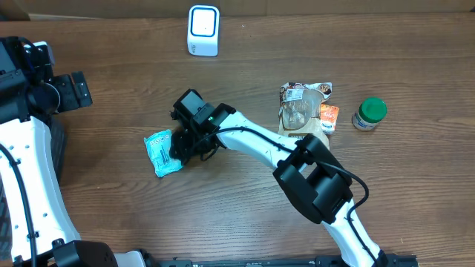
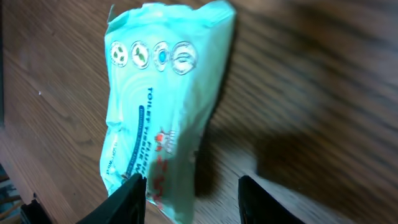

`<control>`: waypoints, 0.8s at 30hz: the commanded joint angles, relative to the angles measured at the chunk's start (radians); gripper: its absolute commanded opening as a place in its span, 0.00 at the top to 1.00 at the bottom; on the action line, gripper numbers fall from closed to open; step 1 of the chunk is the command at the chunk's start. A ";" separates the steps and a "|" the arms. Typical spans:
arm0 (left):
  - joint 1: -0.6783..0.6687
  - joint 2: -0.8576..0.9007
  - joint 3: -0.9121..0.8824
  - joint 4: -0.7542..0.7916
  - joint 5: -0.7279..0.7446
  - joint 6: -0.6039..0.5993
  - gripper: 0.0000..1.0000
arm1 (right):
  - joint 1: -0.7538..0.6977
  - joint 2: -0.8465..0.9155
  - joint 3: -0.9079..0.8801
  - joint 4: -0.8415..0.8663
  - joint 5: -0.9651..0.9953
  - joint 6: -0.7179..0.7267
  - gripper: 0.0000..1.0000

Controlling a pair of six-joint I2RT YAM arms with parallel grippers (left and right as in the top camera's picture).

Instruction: Scan the item barcode

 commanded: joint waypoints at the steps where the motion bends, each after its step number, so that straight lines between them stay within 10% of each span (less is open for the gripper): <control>1: -0.002 -0.001 -0.002 0.001 -0.002 0.026 0.00 | 0.018 0.023 -0.002 0.011 -0.017 0.005 0.55; 11: -0.002 -0.001 -0.002 0.001 -0.002 0.026 0.00 | 0.023 0.024 -0.002 -0.012 -0.014 0.005 0.95; 24: -0.002 -0.001 -0.002 0.001 -0.002 0.026 0.00 | -0.112 -0.069 0.021 -0.240 0.013 -0.127 0.96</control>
